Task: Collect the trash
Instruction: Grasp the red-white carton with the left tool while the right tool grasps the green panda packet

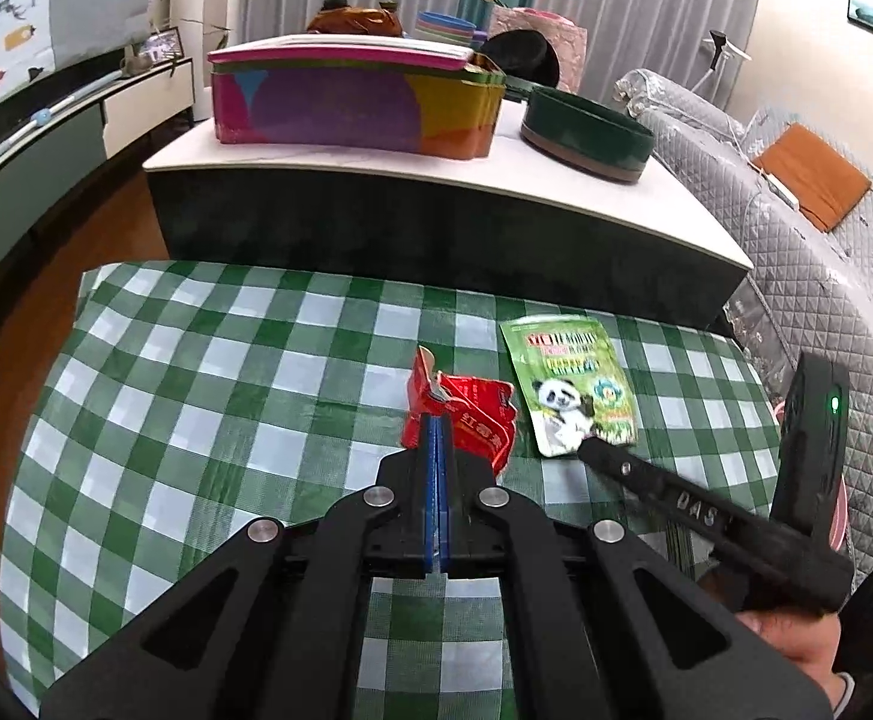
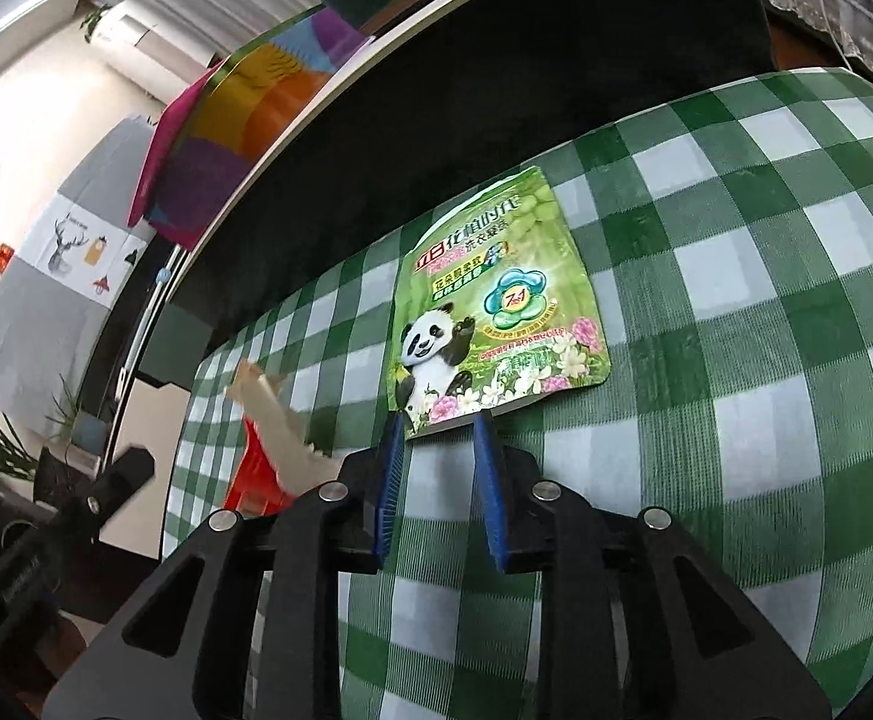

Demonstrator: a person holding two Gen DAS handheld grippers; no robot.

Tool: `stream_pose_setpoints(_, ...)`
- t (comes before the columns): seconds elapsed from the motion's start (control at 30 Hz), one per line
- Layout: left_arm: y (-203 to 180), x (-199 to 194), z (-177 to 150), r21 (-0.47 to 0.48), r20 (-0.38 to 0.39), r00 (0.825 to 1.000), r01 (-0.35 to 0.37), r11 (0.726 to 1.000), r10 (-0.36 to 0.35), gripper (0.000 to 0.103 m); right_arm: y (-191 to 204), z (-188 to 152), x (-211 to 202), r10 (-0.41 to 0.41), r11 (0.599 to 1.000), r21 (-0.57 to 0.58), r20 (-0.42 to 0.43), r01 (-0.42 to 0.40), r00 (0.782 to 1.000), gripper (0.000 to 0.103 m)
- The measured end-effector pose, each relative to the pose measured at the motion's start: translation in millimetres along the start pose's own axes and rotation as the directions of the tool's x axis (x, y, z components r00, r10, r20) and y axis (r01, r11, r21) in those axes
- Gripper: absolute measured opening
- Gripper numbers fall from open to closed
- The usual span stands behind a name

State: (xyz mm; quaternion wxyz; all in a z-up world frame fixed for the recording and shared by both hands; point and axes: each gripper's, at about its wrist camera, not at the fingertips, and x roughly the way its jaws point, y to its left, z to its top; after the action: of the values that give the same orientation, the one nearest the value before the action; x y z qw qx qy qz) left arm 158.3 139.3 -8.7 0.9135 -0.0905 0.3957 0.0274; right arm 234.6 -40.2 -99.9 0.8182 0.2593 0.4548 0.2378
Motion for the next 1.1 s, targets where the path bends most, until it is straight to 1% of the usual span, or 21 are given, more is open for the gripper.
stream_pose_setpoints(0.07, -2.6, 2.9, -1.5, 0.009, -0.011, 1.000, 0.000, 1.000, 0.000, 0.002, -2.3, 3.7, 0.5, 0.001, 1.000, 0.010, 0.001, -0.001, 1.000, 0.026)
stream_pose_setpoints(0.13, -4.9, 5.2, -2.5, 0.016, -0.020, 1.000, 0.001, 1.000, -0.001, 0.008, -6.4, 6.6, 0.8, 0.008, 0.999, 0.031, 0.001, -0.008, 1.000, 0.026)
stream_pose_setpoints(0.2, -7.0, 6.9, -3.1, 0.023, -0.024, 1.000, 0.002, 1.000, -0.001, 0.022, -10.5, 8.0, 1.1, 0.014, 0.999, 0.047, -0.003, -0.013, 1.000, 0.027)
stream_pose_setpoints(0.27, -9.2, 9.1, -3.8, 0.032, -0.029, 1.000, -0.001, 0.999, 0.002, 0.023, -14.4, 8.6, 2.0, 0.022, 0.997, 0.069, -0.011, -0.021, 1.000, 0.029)
stream_pose_setpoints(0.63, -16.6, 26.7, -7.9, 0.060, -0.077, 0.997, -0.013, 0.998, 0.018, 0.023, -17.4, 25.4, 12.3, 0.034, 0.995, 0.099, -0.006, -0.033, 0.999, 0.029)
stream_pose_setpoints(0.67, -16.7, 28.4, -8.1, 0.062, -0.080, 0.997, -0.013, 0.998, 0.018, 0.023, -17.0, 27.4, 13.9, 0.031, 0.995, 0.097, -0.004, -0.030, 1.000, 0.027)
stream_pose_setpoints(0.7, -17.2, 29.8, -8.4, 0.065, -0.079, 0.997, -0.011, 0.998, 0.016, 0.026, -16.4, 28.8, 15.1, 0.031, 0.995, 0.096, -0.004, -0.031, 0.999, 0.024)
stream_pose_setpoints(0.73, -17.1, 30.2, -8.1, 0.067, -0.078, 0.997, -0.011, 0.998, 0.016, 0.028, -15.8, 29.9, 15.7, 0.032, 0.995, 0.093, -0.006, -0.032, 0.999, 0.017)
stream_pose_setpoints(0.77, -17.8, 31.6, -8.1, 0.073, -0.081, 0.997, -0.012, 0.997, 0.018, 0.028, -15.6, 29.9, 15.2, 0.029, 0.996, 0.088, -0.004, -0.029, 1.000, 0.013)
stream_pose_setpoints(0.87, -18.9, 36.9, -9.7, 0.079, -0.097, 0.995, -0.011, 0.997, 0.019, 0.028, -15.5, 32.5, 12.4, 0.030, 0.996, 0.079, 0.011, -0.031, 0.999, 0.006)
stream_pose_setpoints(0.93, -20.6, 40.3, -10.1, 0.084, -0.110, 0.994, 0.003, 0.996, 0.007, 0.027, -15.8, 34.2, 8.7, 0.026, 0.997, 0.073, 0.025, -0.028, 0.999, 0.003)
stream_pose_setpoints(0.97, -21.5, 41.5, -10.4, 0.088, -0.114, 0.993, 0.007, 0.996, 0.003, 0.024, -16.1, 34.6, 7.3, 0.027, 0.997, 0.071, 0.028, -0.029, 0.999, 0.003)
stream_pose_setpoints(1.0, -22.8, 42.9, -11.0, 0.093, -0.120, 0.993, 0.011, 0.996, 0.000, 0.014, -15.6, 34.8, 6.1, 0.026, 0.997, 0.069, 0.030, -0.028, 0.999, 0.002)
stream_pose_setpoints(1.03, -24.1, 43.5, -11.5, 0.098, -0.124, 0.992, 0.013, 0.995, -0.001, 0.008, -15.4, 35.0, 3.0, 0.023, 0.998, 0.063, 0.036, -0.026, 0.999, 0.002)
stream_pose_setpoints(1.07, -26.1, 43.8, -11.7, 0.106, -0.124, 0.992, 0.014, 0.994, 0.000, 0.005, -15.0, 35.4, 0.4, 0.020, 0.998, 0.056, 0.040, -0.023, 0.999, 0.002)
stream_pose_setpoints(1.1, -28.3, 43.4, -11.6, 0.116, -0.122, 0.993, 0.013, 0.993, 0.002, 0.005, -13.1, 36.4, -0.7, 0.019, 0.999, 0.049, 0.042, -0.021, 0.999, 0.001)
